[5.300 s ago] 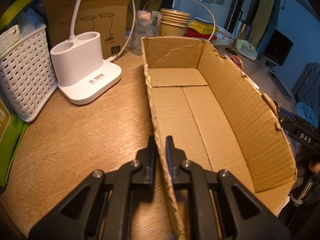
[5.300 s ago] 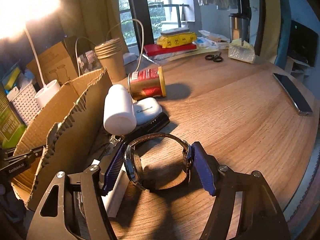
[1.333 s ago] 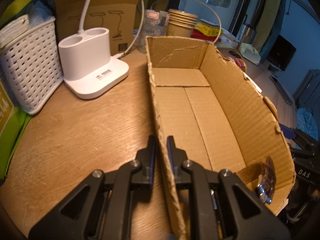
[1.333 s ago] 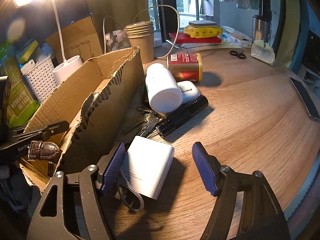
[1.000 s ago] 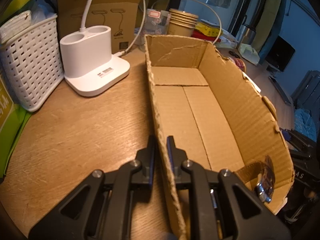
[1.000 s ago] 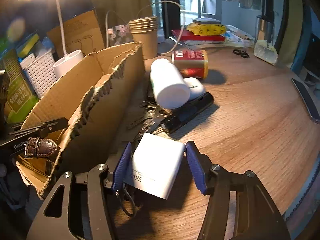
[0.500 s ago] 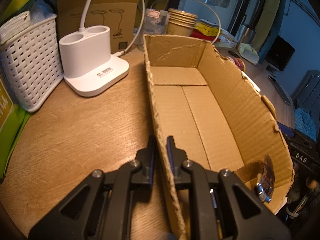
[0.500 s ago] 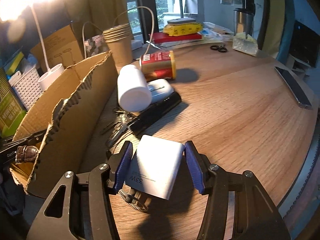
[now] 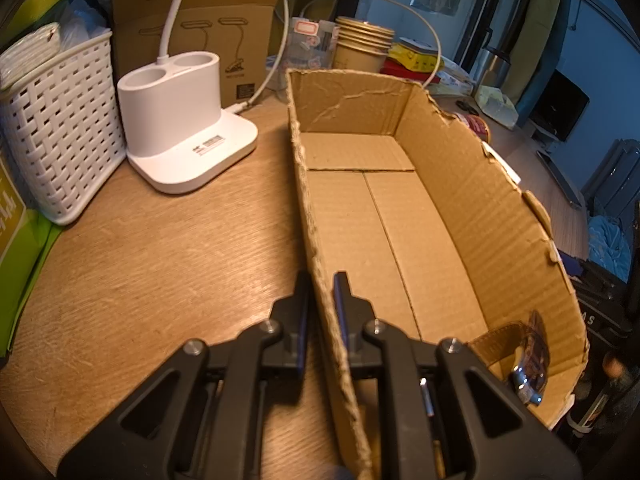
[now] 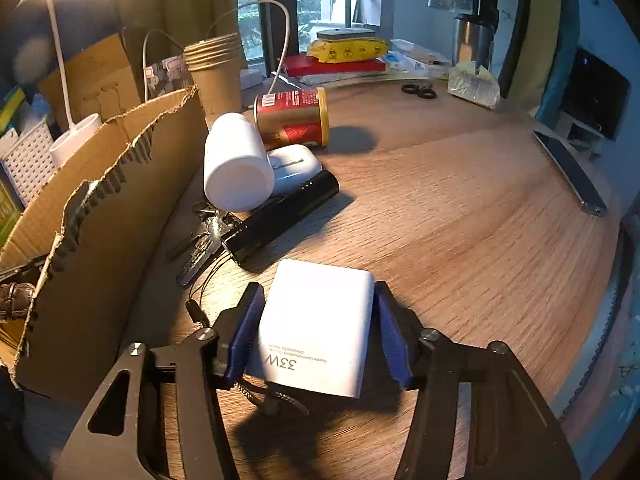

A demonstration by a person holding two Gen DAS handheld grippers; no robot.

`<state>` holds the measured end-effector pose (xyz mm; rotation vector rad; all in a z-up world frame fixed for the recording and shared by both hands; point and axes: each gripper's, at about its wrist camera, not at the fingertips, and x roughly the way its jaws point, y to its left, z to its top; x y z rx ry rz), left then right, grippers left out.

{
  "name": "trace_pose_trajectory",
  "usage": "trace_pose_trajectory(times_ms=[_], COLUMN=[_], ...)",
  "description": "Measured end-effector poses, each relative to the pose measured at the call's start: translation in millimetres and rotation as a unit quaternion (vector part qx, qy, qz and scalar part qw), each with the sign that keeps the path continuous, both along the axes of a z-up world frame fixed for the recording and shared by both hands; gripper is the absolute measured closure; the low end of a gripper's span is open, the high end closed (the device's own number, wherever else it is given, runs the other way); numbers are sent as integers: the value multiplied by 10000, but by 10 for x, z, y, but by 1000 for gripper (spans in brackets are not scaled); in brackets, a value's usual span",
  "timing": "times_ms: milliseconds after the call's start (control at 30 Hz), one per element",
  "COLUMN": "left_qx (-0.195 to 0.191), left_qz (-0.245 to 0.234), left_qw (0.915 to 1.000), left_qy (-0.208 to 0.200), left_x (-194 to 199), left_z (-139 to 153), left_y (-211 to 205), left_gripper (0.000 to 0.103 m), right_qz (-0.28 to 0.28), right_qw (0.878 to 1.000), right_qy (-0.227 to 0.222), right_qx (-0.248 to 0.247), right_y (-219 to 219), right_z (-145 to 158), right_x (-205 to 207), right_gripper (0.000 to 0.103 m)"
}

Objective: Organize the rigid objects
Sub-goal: 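Lift the charger with the right gripper and release it into the box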

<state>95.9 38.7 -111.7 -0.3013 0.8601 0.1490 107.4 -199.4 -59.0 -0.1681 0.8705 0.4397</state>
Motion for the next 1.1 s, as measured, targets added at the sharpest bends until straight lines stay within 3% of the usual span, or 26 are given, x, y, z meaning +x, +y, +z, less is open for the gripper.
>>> trace_pose_trajectory(times_ms=[533,1100], left_qx=[2,6], left_qz=[1,1], left_qw=[10000,10000], left_qy=[1,1], left_x=[-1,-2], left_z=[1,2], left_y=[-4,-6], left_gripper=[90,90], right_qz=[-88,373], right_qw=[9949,9856], right_qy=[-403,-990], right_qx=[917,1319], right_y=[-188,-22], right_z=[370,973], right_x=[-7,-215], right_gripper=[53,53])
